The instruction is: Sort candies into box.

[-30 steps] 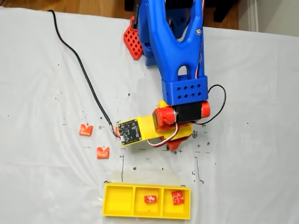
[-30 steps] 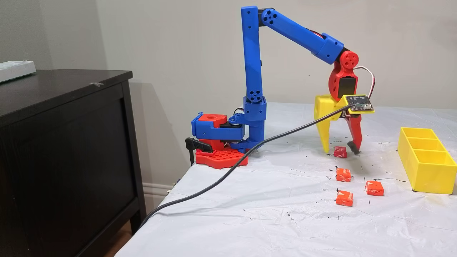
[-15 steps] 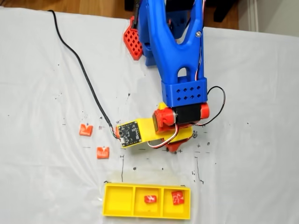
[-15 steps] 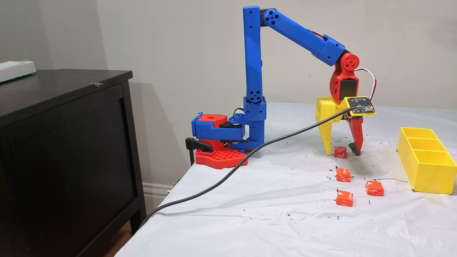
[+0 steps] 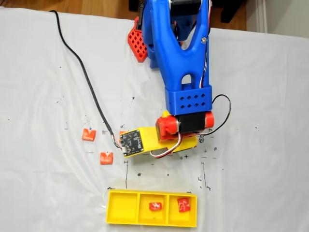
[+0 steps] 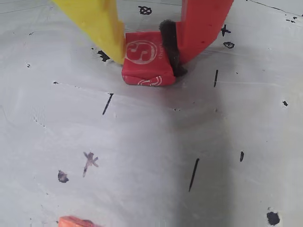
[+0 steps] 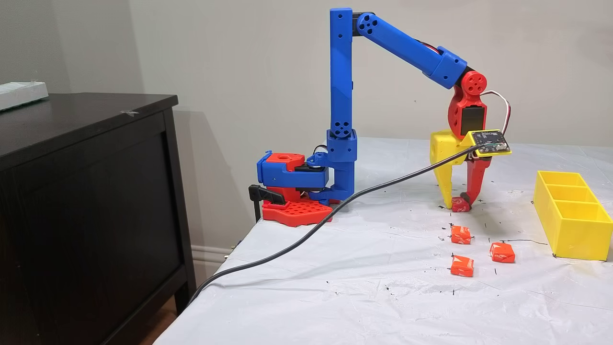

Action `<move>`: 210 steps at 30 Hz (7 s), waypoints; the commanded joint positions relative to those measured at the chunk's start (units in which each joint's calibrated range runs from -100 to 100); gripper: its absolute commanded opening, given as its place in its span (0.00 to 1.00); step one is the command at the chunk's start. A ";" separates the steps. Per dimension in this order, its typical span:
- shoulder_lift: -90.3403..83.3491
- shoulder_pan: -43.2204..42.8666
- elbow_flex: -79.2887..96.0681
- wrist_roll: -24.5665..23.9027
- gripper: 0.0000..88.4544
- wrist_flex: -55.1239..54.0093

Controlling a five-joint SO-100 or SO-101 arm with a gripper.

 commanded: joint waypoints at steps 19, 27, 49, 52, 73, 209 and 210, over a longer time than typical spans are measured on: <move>-7.98 13.62 -29.59 1.12 0.00 3.36; 4.83 16.60 -44.15 1.76 0.00 3.20; 15.18 16.60 -48.07 1.90 0.00 4.84; 15.69 16.51 -48.52 2.00 0.00 4.84; 15.35 16.79 -49.07 1.76 0.25 5.57; 3.81 1.84 -33.77 -6.50 0.00 -8.83; 3.81 1.75 -33.86 -6.40 0.00 -8.43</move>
